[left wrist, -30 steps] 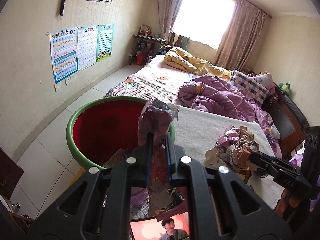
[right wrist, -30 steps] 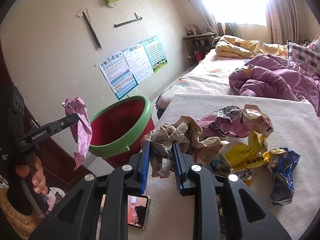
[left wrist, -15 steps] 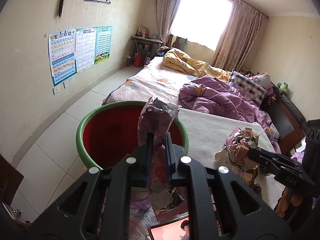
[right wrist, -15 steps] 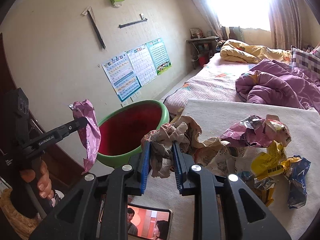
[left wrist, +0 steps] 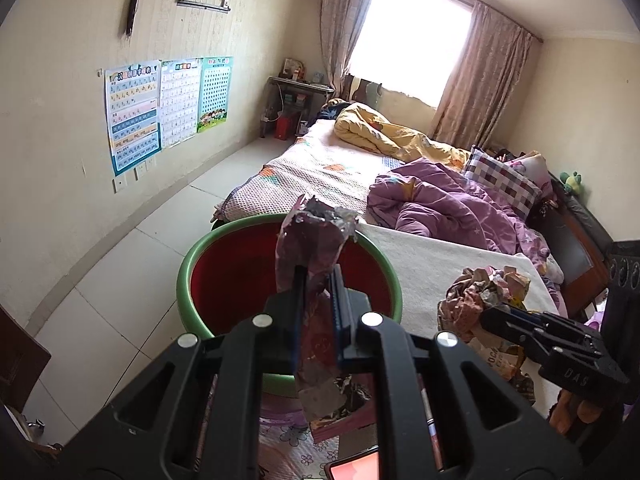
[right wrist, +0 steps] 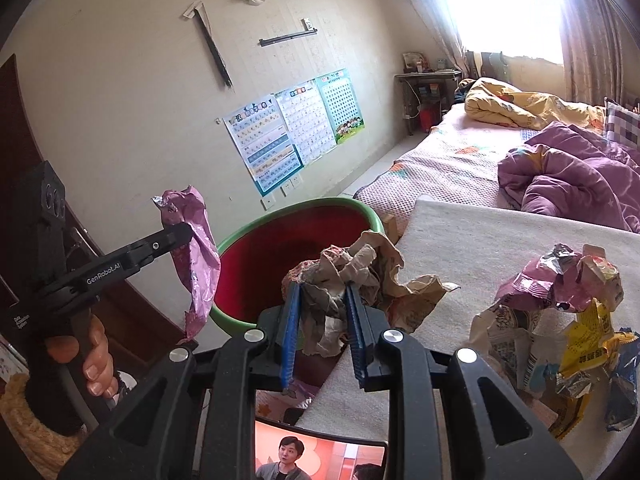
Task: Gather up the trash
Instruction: 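Carry the pink wrapper with the left gripper while the right carries the paper to the bucket, then open the left gripper over the bucket while the right releases the paper into it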
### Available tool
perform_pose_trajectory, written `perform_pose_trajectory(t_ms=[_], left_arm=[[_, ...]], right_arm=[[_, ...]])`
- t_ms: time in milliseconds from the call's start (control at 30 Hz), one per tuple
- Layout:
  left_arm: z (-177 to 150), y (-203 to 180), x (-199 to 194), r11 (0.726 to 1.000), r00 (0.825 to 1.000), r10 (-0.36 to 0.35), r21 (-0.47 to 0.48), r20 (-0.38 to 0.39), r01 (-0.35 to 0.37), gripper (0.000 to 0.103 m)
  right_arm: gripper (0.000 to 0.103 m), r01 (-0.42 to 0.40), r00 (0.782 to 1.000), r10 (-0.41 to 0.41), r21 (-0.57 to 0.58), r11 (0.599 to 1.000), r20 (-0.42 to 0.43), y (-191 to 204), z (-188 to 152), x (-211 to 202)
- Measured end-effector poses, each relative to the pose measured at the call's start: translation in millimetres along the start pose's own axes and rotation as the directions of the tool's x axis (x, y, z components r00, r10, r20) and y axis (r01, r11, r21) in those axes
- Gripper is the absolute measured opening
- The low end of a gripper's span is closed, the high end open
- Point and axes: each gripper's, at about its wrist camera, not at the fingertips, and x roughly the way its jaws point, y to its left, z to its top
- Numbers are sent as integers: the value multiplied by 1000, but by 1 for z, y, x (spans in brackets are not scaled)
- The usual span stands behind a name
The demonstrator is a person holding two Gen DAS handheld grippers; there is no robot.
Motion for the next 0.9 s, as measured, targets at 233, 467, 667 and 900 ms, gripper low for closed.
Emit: perform_pose_trajectory(t_ms=[233, 467, 667, 900], left_arm=[[3, -1, 8, 1000, 1000, 12, 14, 10, -12, 12], [6, -3, 22, 999, 999, 36, 39, -1, -36, 12], [3, -4, 41, 997, 998, 63, 55, -24, -62, 12], [2, 5, 53, 995, 995, 90, 48, -49, -88, 12]], right_arm=[[23, -27, 1000, 27, -2, 1000, -4, 7, 10, 13], [24, -58, 998, 59, 37, 998, -5, 6, 25, 29], [24, -80, 997, 80, 19, 997, -5, 16, 37, 44], [25, -75, 997, 75, 9, 997, -23, 22, 41, 60]])
